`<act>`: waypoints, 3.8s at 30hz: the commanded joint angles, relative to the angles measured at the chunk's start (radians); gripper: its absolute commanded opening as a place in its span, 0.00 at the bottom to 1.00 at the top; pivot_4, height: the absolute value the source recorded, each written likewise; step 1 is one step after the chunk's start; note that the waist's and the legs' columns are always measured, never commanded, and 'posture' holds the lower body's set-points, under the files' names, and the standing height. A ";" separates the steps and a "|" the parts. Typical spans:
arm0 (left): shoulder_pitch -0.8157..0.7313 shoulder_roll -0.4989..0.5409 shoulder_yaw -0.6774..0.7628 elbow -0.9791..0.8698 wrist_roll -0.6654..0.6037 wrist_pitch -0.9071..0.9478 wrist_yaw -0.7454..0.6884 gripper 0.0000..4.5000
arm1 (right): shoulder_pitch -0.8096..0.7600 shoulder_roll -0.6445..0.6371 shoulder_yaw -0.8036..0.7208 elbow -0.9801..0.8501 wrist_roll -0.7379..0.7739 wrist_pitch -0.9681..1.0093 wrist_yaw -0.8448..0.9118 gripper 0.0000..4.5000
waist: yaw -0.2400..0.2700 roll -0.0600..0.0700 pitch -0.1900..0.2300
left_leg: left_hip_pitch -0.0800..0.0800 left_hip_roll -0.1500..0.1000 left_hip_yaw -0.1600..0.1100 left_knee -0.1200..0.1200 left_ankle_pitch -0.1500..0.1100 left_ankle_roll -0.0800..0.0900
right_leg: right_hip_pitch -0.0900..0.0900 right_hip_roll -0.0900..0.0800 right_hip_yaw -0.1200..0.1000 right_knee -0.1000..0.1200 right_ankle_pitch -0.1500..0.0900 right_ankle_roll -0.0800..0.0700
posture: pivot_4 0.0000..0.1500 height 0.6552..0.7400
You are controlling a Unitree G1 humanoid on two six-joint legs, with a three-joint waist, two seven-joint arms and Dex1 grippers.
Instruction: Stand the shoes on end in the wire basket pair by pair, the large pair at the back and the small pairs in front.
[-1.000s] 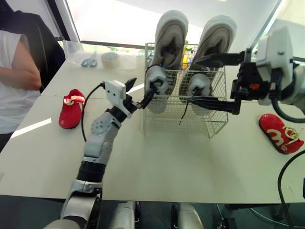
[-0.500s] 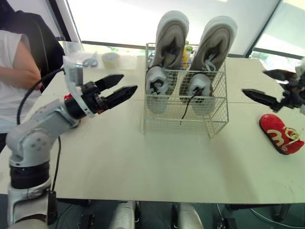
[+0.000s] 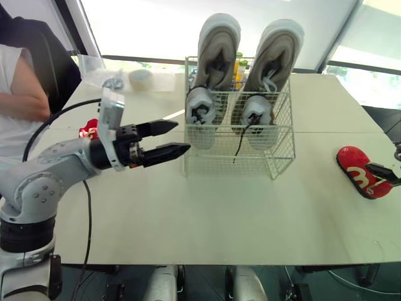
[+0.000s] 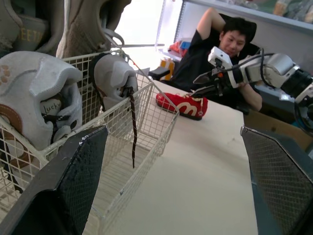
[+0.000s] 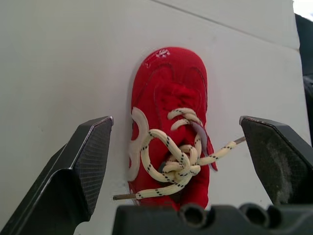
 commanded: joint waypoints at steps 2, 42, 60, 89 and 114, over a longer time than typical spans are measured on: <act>0.000 0.006 0.009 -0.039 0.019 -0.024 -0.005 0.99 | -0.059 -0.005 0.018 0.094 -0.022 -0.043 0.012 1.00 | -0.005 0.000 0.000 | 0.000 0.000 0.000 0.000 0.000 0.000 | 0.000 0.000 0.000 0.000 0.000 0.000 | 1.00 1.00; -0.173 -0.043 0.000 0.110 0.036 -0.001 -0.015 1.00 | -0.394 0.008 -0.011 -0.297 0.077 -0.208 0.127 0.11 | -0.005 0.016 0.010 | 0.002 0.001 0.000 -0.002 0.003 -0.004 | -0.001 0.003 0.000 0.005 -0.001 0.003 | 1.00 1.00; -0.398 -0.140 0.056 0.312 -0.175 0.195 0.092 1.00 | -0.490 0.198 0.314 -0.815 0.028 -0.394 0.126 0.11 | -0.004 0.010 0.012 | 0.001 0.002 0.000 -0.001 0.004 -0.006 | 0.000 0.005 0.000 0.004 -0.001 0.002 | 1.00 1.00; -0.263 -0.221 0.115 0.282 -0.211 0.177 0.188 0.05 | -0.498 0.246 0.061 -0.780 0.556 0.206 0.163 0.99 | -0.002 0.009 0.012 | 0.001 0.003 -0.004 -0.001 0.005 -0.006 | 0.000 0.005 0.000 0.005 0.000 0.001 | 1.00 1.00; -0.219 -0.351 0.071 0.196 -0.241 0.050 0.263 0.05 | -0.417 0.804 0.102 -0.822 1.340 0.216 -0.680 0.99 | -0.006 0.008 0.011 | 0.001 0.004 -0.001 -0.001 0.005 -0.006 | 0.000 0.007 0.000 0.006 0.000 0.001 | 1.00 1.00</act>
